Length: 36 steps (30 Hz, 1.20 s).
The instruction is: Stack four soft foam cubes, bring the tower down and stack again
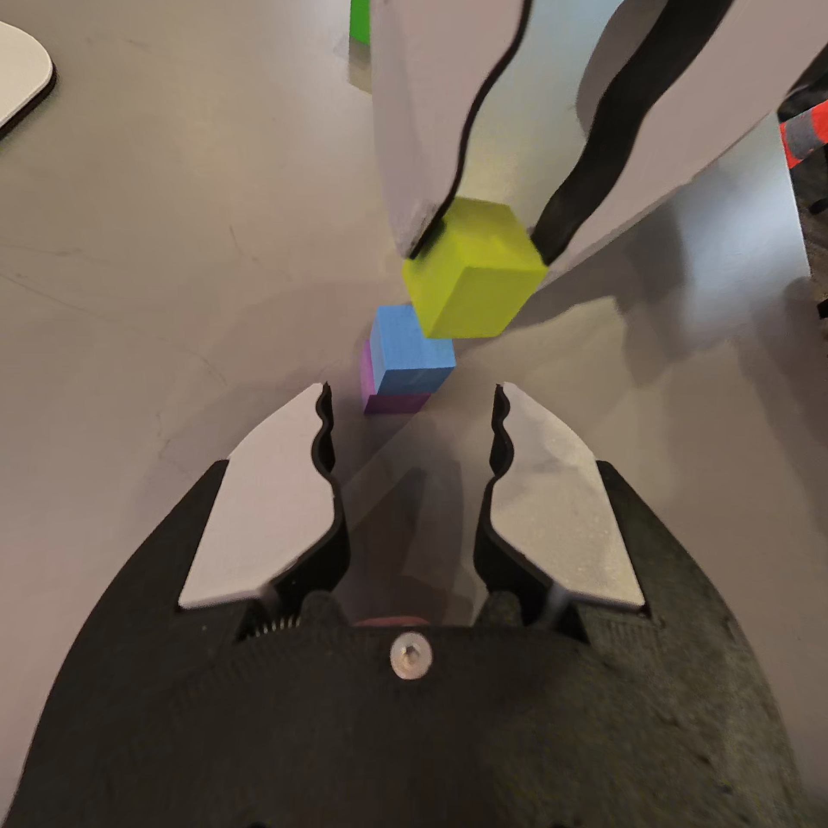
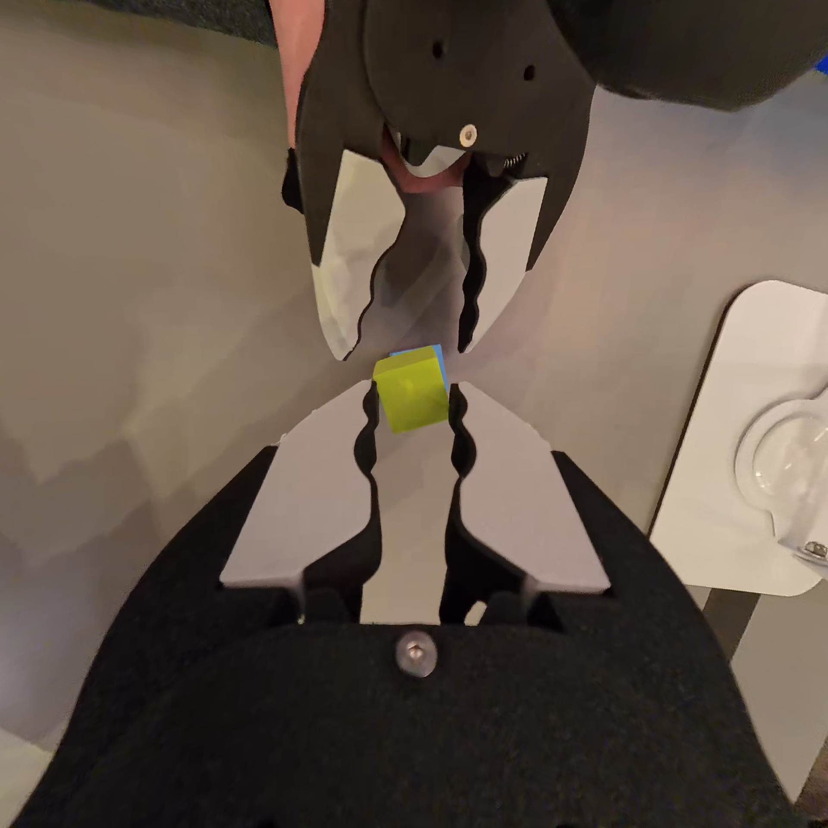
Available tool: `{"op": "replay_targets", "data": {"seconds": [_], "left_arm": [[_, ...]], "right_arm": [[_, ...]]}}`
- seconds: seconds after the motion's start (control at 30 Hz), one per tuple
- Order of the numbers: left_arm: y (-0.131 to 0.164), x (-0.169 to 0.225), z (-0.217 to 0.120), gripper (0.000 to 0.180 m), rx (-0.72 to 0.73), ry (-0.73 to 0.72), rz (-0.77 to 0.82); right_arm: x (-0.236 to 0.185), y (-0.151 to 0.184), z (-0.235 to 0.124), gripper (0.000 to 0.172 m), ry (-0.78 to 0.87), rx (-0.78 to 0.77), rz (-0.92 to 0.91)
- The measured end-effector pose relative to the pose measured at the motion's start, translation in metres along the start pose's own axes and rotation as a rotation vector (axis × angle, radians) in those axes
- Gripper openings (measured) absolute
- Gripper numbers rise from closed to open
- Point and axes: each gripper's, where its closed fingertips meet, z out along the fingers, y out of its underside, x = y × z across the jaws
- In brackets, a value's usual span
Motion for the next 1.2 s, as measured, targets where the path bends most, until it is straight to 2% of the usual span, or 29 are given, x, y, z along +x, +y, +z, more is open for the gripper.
{"op": "replay_targets", "data": {"seconds": [0.87,1.0,1.2], "left_arm": [[0.000,0.000,-0.001,0.068,-0.001,0.001,-0.004],[0.000,0.000,-0.001,0.068,-0.002,0.001,-0.004],[0.000,0.000,-0.001,0.068,-0.001,0.002,-0.003]], "right_arm": [[0.006,0.004,0.019,0.030,-0.029,-0.062,0.038],[0.005,0.006,0.022,0.039,-0.031,-0.080,0.025],[0.016,0.008,-0.007,0.044,0.054,-0.008,0.076]]}}
